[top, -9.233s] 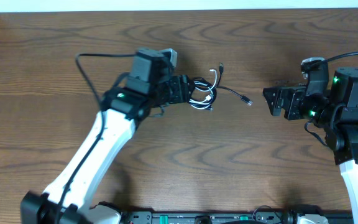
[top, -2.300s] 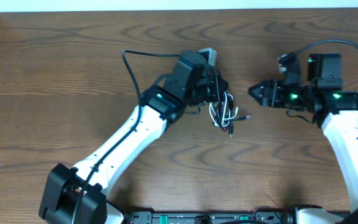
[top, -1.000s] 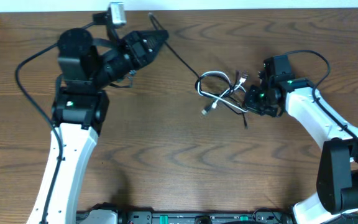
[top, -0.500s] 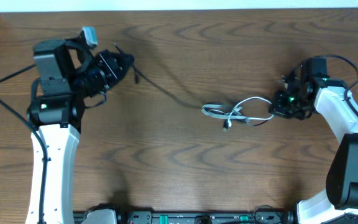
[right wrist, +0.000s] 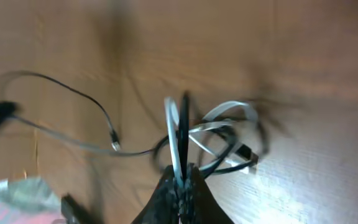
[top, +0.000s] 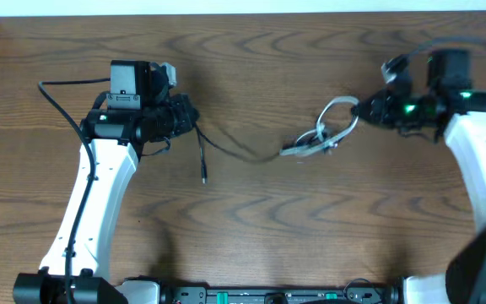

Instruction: Untangle cables

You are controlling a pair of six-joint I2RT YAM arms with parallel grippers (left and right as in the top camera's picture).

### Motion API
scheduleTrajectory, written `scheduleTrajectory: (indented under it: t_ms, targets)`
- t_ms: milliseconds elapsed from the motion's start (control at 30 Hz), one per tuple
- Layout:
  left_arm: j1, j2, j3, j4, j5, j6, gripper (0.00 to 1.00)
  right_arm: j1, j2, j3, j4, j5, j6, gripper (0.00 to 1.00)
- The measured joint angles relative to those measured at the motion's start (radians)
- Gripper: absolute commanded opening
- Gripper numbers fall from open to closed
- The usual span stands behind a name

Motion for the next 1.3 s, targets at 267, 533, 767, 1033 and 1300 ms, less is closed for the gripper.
scheduleTrajectory:
  t_ms: [267,533,767,1033,1300]
  targets:
    - [0.000,0.000,0.000,-0.088,-0.323,0.010,0.08,0.000,-0.272,0.127,-0.006,0.102,0.105,0.01]
    - [0.006,0.027,0.000,-0.102,-0.546,0.013,0.07,-0.057,-0.354,0.128,-0.127,0.331,0.193,0.01]
    - [0.006,0.084,-0.002,-0.075,-0.464,0.089,0.38,-0.103,-0.336,0.129,-0.218,0.433,0.192,0.02]
    - [-0.034,0.083,0.013,-0.043,-0.049,0.208,0.83,-0.103,-0.270,0.129,-0.227,0.432,0.149,0.25]
    - [-0.221,0.130,0.021,-0.101,0.089,-0.095,0.88,-0.103,-0.242,0.129,-0.229,0.432,0.133,0.31]
